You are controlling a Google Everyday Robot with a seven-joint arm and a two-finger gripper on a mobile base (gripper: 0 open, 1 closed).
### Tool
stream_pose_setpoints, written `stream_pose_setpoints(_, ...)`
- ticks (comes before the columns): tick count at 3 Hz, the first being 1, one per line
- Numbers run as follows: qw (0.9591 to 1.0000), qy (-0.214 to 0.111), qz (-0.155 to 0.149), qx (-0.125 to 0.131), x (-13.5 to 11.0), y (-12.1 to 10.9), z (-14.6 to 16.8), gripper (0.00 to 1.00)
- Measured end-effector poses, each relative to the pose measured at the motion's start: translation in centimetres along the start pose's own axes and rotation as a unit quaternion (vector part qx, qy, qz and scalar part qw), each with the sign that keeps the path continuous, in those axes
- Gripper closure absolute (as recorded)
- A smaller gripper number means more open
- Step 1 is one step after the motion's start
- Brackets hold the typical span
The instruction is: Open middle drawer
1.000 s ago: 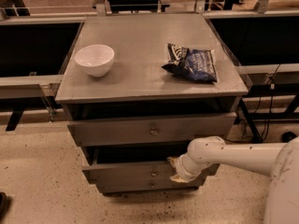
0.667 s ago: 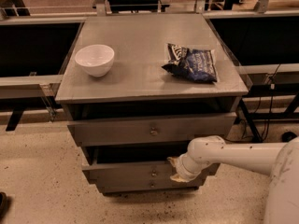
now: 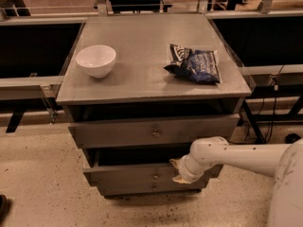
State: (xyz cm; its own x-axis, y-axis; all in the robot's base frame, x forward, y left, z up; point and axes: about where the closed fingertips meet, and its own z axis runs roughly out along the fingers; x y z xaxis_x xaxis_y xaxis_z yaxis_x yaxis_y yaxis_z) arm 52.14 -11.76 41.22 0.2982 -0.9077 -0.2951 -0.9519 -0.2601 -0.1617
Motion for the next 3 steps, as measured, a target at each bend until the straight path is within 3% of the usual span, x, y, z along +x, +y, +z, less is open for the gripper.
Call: stream_pose_setpoints(3,1.0,0.0,0.0,0.0,0.0,0.0,0.0,0.05)
